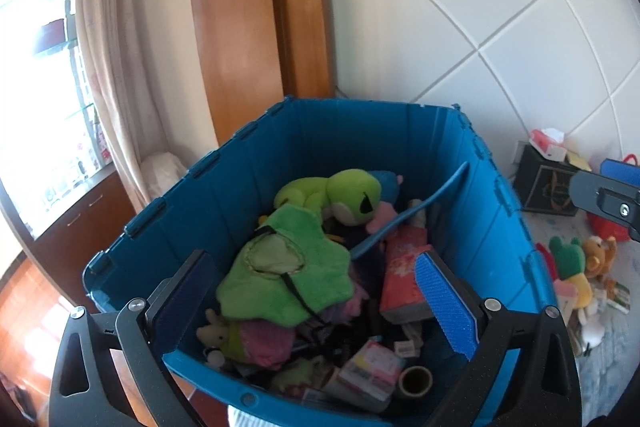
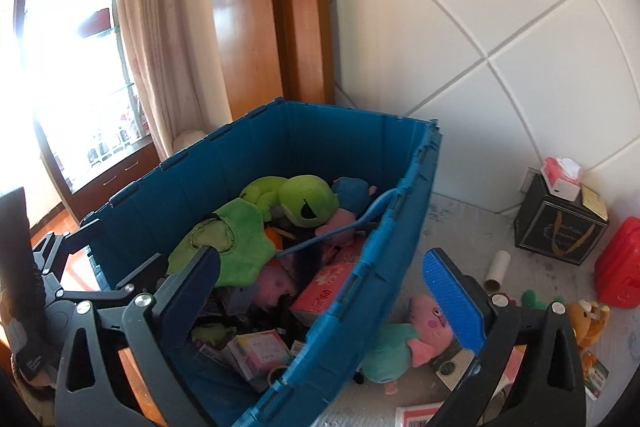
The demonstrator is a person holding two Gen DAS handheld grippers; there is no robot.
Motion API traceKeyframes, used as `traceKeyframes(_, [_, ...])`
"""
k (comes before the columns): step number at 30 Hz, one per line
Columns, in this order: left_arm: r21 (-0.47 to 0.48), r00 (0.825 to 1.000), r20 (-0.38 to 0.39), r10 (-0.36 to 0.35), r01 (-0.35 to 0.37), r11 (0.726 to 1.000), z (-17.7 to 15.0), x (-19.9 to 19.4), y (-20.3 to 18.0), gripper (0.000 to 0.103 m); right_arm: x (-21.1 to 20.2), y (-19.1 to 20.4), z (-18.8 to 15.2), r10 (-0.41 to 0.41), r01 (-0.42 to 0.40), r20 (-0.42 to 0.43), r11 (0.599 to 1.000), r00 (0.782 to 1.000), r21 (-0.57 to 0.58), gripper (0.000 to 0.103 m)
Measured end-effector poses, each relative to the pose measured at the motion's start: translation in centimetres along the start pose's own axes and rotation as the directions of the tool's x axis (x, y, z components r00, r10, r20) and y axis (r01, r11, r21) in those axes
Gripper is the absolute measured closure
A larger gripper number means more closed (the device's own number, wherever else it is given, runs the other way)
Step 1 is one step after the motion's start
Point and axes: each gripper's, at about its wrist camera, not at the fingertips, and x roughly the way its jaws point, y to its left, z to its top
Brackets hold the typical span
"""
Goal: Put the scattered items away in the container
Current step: 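Return both tools to the table and reach toward the pink tissue packs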
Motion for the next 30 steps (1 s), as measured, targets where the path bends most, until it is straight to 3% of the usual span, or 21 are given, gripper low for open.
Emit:
traceKeyframes(10, [0.058, 0.987, 0.079, -0.136, 0.132, 0.99, 0.4, -4.4, -7.2, 0.001, -6.7, -7.4, -4.0, -0.126, 0.123, 0.026, 0.988, 0.992, 0.095, 0.0])
traceKeyframes(18, [0.126, 0.952, 0.134, -0.274, 0.258, 0.958, -0.3, -8.5, -16.5, 0.001, -11.6, -16.5, -8.8, -0.255, 0.255, -0.024, 0.95, 0.967, 0.183, 0.0])
traceKeyframes(24, [0.16, 0.945, 0.054, -0.322, 0.31, 0.937, -3.8, -8.0, -24.3, 0.001, -13.5, -23.6, -13.7, -0.284, 0.299, -0.1, 0.928, 0.954, 0.22, 0.0])
traceKeyframes(30, [0.179, 0.948, -0.07, -0.31, 0.318, 0.931, -9.4, -5.2, -29.4, 0.001, -11.6, -28.7, -19.4, -0.246, 0.298, -0.225, 0.924, 0.943, 0.238, 0.0])
